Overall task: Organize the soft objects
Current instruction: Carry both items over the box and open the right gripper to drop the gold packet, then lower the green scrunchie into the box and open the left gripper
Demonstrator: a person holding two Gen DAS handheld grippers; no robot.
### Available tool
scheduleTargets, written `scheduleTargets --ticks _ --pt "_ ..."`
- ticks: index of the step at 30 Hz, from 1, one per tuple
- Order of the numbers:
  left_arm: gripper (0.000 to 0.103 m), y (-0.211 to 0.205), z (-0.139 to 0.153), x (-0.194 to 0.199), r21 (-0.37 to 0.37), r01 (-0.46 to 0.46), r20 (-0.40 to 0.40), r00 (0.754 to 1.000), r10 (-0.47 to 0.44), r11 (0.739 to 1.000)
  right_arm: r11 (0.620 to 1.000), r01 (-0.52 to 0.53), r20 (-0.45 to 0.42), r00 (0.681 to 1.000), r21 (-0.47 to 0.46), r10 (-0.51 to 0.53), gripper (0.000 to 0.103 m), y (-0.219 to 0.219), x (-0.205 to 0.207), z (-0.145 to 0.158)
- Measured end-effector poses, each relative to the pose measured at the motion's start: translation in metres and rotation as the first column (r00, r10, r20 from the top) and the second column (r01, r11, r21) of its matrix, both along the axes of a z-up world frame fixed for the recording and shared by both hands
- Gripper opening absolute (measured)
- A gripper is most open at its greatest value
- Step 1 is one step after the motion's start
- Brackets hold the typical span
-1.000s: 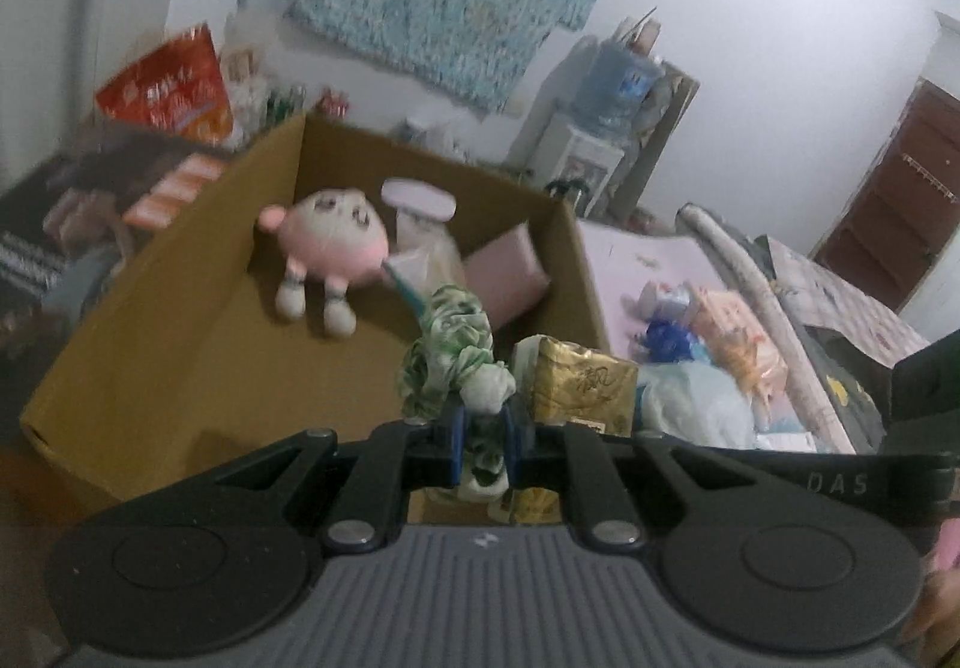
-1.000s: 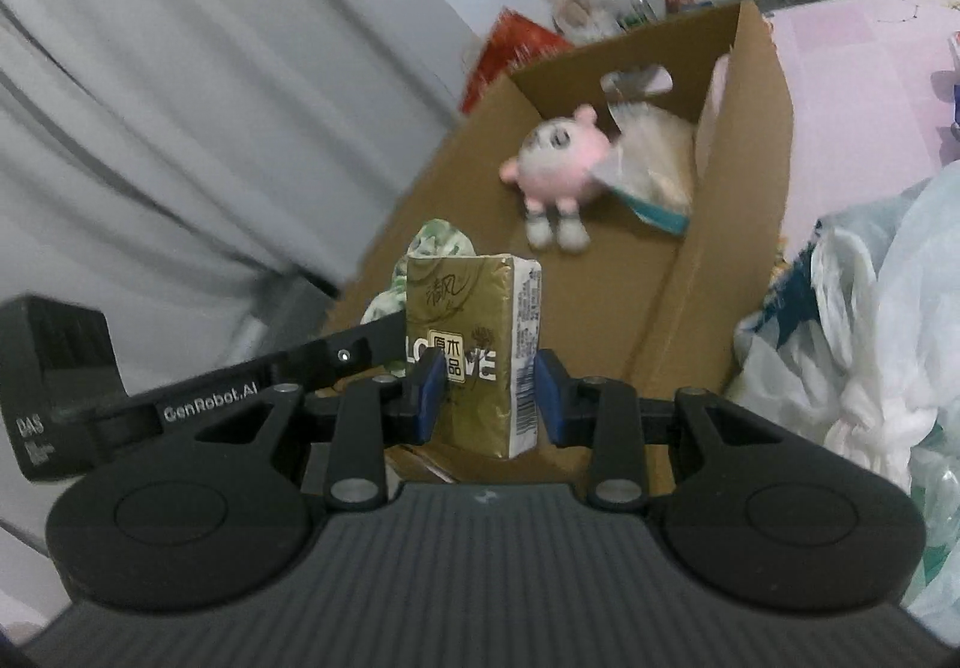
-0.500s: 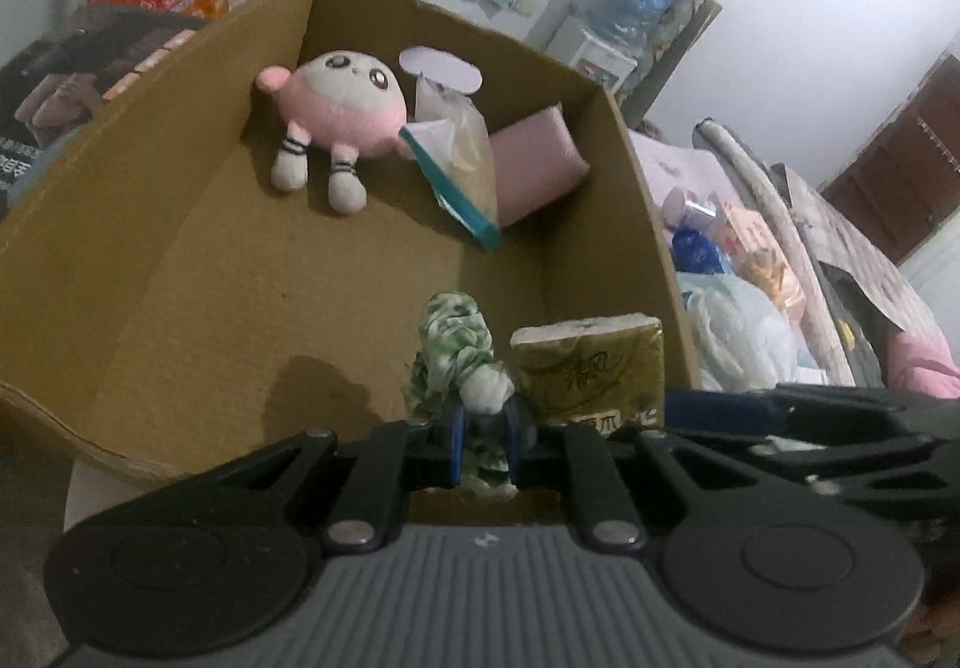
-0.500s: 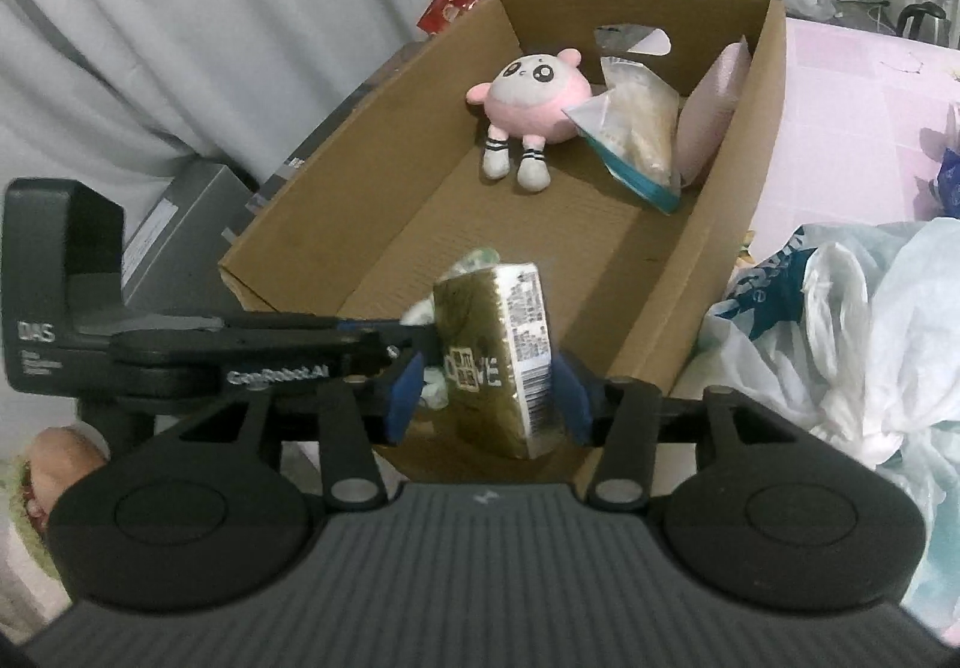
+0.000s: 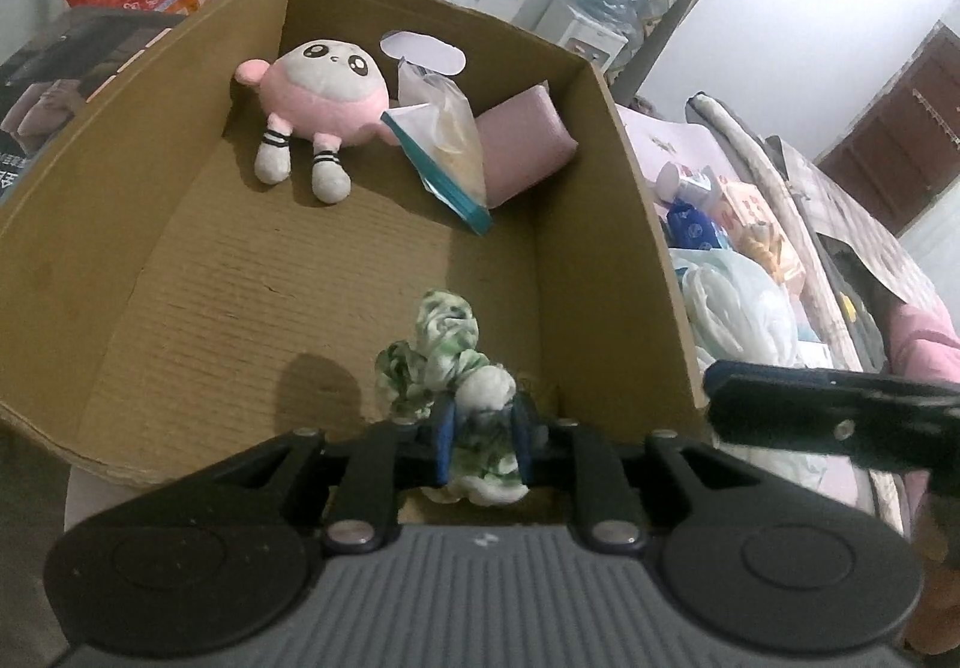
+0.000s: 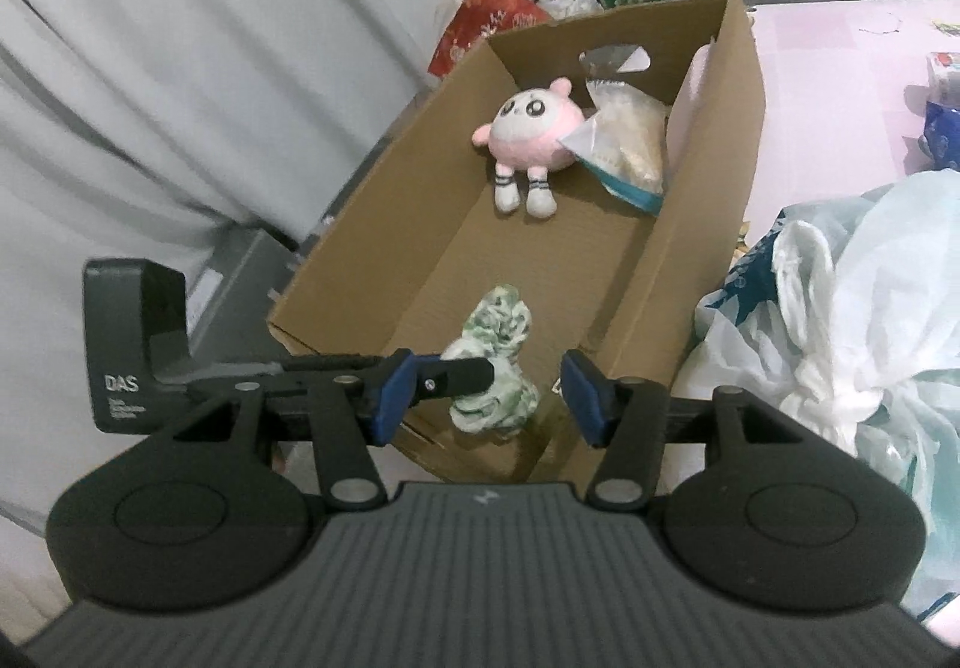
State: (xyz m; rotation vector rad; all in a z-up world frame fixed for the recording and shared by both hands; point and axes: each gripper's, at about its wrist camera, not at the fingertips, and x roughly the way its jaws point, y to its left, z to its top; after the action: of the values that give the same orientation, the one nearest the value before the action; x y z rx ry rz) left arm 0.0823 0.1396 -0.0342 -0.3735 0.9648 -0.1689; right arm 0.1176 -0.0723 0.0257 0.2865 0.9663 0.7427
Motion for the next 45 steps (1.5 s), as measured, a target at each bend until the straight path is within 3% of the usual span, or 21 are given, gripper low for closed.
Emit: scheduleTargets --ticks 6,16,22,27,32,40,43,45 --pt "0.038 -0.001 0.006 -0.002 0.021 0.003 0.008 1.000 -0.003 1.000 0.999 0.029 0.012 0.999 0.030 -0.030 0.055 -0.015 -0.004 0.004" --pt "0.036 -0.004 0.016 -0.003 0.085 -0.009 0.043 0.999 0.005 0.996 0.994 0.066 0.019 0.998 0.092 -0.068 0.057 -0.030 -0.007 0.005" --pt "0.036 -0.016 0.026 0.028 0.171 0.021 0.064 0.997 -0.032 0.985 0.985 0.101 0.035 0.994 0.143 -0.107 0.057 -0.049 -0.014 0.009" --pt "0.030 -0.033 0.013 0.082 0.275 0.107 -0.065 0.994 -0.092 0.955 0.977 0.124 0.031 0.991 0.173 -0.131 0.057 -0.062 -0.013 0.006" --pt "0.029 -0.047 -0.011 0.121 0.293 0.180 -0.192 0.973 -0.126 0.939 0.967 0.157 0.004 0.987 0.201 -0.162 0.057 -0.079 -0.007 -0.005" --pt "0.030 -0.066 -0.046 0.116 0.324 0.298 -0.320 0.928 -0.192 0.898 0.953 0.212 -0.054 0.977 0.214 -0.205 0.058 -0.102 0.008 -0.027" --pt "0.030 -0.061 -0.047 0.115 0.277 0.308 -0.360 0.912 -0.198 0.910 0.951 0.221 -0.074 0.975 0.216 -0.209 0.058 -0.107 0.013 -0.034" --pt "0.030 -0.060 -0.049 0.114 0.267 0.332 -0.390 0.896 -0.213 0.905 0.951 0.220 -0.081 0.975 0.217 -0.207 0.058 -0.108 0.015 -0.037"
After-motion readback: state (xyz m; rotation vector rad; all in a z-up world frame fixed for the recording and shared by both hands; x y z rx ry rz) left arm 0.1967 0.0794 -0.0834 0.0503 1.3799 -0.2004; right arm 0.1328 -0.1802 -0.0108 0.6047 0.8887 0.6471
